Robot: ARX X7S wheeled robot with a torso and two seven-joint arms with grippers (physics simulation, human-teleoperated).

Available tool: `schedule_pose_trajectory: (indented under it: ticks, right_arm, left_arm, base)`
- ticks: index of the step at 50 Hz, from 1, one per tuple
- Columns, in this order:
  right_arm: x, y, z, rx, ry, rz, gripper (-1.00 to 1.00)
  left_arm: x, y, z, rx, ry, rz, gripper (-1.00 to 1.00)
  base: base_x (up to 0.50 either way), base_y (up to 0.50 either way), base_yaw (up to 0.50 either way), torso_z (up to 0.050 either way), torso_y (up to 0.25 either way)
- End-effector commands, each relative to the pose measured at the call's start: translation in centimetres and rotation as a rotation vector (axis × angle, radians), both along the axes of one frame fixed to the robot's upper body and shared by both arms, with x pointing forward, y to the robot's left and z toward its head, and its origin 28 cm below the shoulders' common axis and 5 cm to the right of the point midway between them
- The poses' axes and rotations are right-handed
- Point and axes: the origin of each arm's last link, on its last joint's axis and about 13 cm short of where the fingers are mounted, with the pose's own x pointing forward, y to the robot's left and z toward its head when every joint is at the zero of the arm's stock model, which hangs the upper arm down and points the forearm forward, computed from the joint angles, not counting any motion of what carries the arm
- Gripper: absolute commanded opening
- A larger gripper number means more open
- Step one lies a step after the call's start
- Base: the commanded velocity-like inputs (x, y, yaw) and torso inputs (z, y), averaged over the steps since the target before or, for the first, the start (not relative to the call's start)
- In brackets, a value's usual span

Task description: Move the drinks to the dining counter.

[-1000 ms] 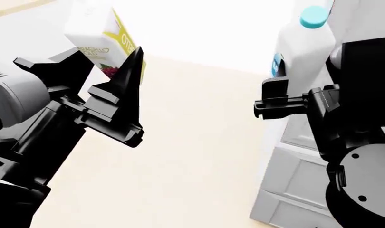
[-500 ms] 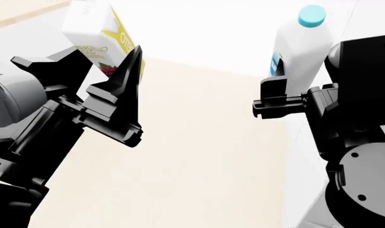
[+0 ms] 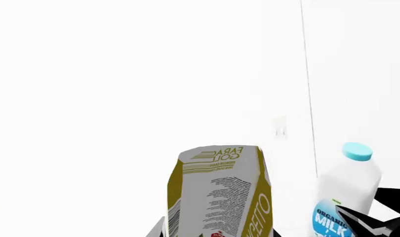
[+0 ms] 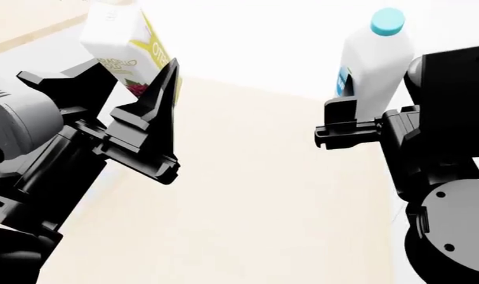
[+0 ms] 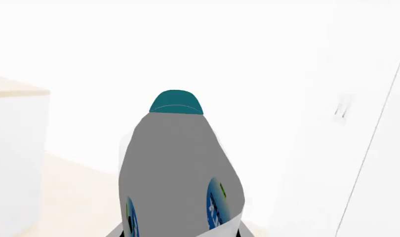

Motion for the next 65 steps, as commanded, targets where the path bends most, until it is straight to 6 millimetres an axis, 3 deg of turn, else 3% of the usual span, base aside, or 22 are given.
schedule_pose_trajectory:
  ticks: [1, 21, 65]
  right_arm:
    - [0.10, 0.02, 1.02, -0.001, -0.066, -0.002, -1.00]
    - [0.16, -0.10, 1.10, -0.009, -0.061, -0.016, -1.00]
    - [0.11, 0.22, 1.13, -0.015, -0.054, 0.005, -1.00]
  left_arm:
    - [-0.03, 0.10, 0.40, -0.013, -0.018, 0.009, -1.00]
    - [-0.04, 0.08, 0.46, -0.015, -0.018, 0.007, -1.00]
    - [-0.19, -0.01, 0.54, -0.014, -0.022, 0.001, -1.00]
  base:
    - [0.24, 0.57, 0.00, 0.000, 0.010]
    - [0.15, 0.57, 0.00, 0.001, 0.003]
    - [-0.16, 0.47, 0.00, 0.001, 0.002]
